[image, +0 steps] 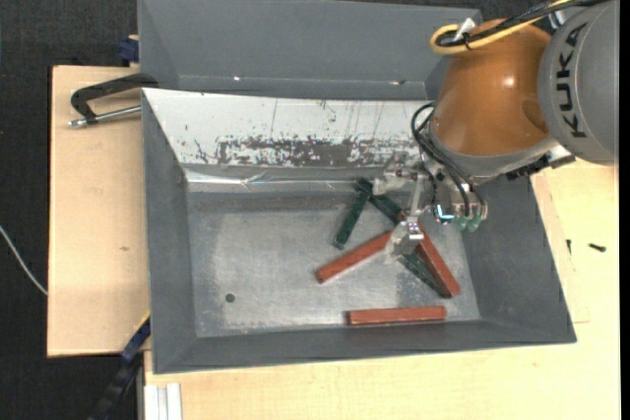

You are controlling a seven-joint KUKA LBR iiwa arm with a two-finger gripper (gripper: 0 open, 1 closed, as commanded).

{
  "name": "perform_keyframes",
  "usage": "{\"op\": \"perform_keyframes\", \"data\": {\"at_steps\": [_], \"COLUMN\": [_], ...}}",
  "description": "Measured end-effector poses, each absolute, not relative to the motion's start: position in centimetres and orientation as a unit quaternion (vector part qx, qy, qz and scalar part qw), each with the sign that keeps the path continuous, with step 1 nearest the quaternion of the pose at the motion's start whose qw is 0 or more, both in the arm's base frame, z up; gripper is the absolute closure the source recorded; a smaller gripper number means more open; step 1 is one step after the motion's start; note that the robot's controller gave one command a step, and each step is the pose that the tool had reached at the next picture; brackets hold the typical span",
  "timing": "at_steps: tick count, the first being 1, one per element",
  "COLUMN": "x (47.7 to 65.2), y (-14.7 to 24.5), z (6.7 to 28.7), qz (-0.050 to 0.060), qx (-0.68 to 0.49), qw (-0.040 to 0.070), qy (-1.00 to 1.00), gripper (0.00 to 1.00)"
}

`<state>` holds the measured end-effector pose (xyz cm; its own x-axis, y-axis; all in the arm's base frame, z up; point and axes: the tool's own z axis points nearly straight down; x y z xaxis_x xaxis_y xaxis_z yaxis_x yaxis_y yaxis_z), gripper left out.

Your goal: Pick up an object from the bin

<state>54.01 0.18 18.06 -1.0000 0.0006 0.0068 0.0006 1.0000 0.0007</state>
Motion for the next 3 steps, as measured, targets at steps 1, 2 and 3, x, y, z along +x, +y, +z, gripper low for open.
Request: {"op": "perform_keyframes", "data": {"at_steps": [1, 2, 3], "x": [54.2, 56.1, 56.9], "y": [0.2, 0.1, -0.1], "z": [18.5, 8.7, 9.0], "qz": [0.0, -0.001, 0.001], "qx": [0.0, -0.034, -0.035], "qw": [-0.001, 0.002, -0.018], "qy": [-1.0, -0.999, -0.999], "gripper": [0.0, 1.0, 0.0]}}
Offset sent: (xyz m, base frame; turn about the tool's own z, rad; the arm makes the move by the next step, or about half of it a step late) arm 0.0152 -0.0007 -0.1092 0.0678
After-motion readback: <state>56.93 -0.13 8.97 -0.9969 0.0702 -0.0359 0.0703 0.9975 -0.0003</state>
